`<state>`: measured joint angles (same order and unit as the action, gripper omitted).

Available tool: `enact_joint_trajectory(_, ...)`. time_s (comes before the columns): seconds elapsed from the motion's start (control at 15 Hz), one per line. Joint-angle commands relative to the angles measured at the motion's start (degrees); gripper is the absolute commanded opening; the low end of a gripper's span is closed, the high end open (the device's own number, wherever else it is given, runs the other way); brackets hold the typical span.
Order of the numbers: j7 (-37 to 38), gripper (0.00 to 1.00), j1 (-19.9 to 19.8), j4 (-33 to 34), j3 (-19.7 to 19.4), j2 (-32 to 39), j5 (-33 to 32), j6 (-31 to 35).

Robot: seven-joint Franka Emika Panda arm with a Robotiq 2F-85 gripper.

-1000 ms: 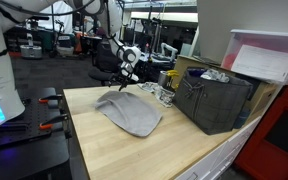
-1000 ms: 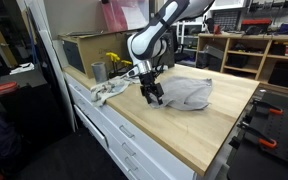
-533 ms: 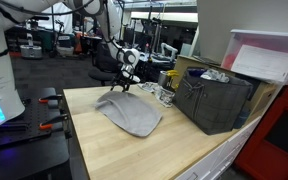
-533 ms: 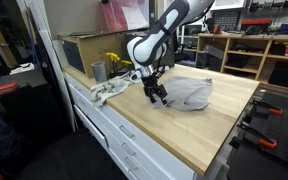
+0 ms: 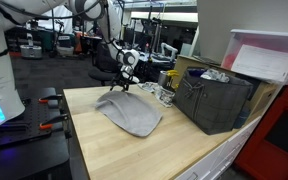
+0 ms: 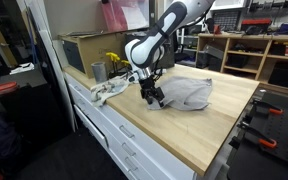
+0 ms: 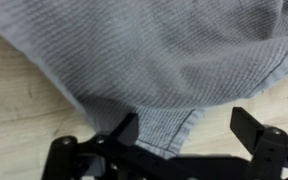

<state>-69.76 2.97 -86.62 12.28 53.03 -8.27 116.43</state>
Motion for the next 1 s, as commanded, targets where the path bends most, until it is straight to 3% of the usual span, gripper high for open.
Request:
enact_joint_trajectory(0.0,-3.46,1.0,-0.11,4.3,1.33,2.83,1.06,-0.24)
enact_joint_trajectory(0.67,3.76,1.0,1.5,17.36,0.49,7.11,2.95,1.44)
enact_joint_trajectory(0.8,5.33,1.0,1.18,17.43,0.24,6.13,3.43,3.46)
enact_joint_trajectory(0.93,6.09,1.0,-0.08,13.36,-0.01,2.87,3.76,6.57)
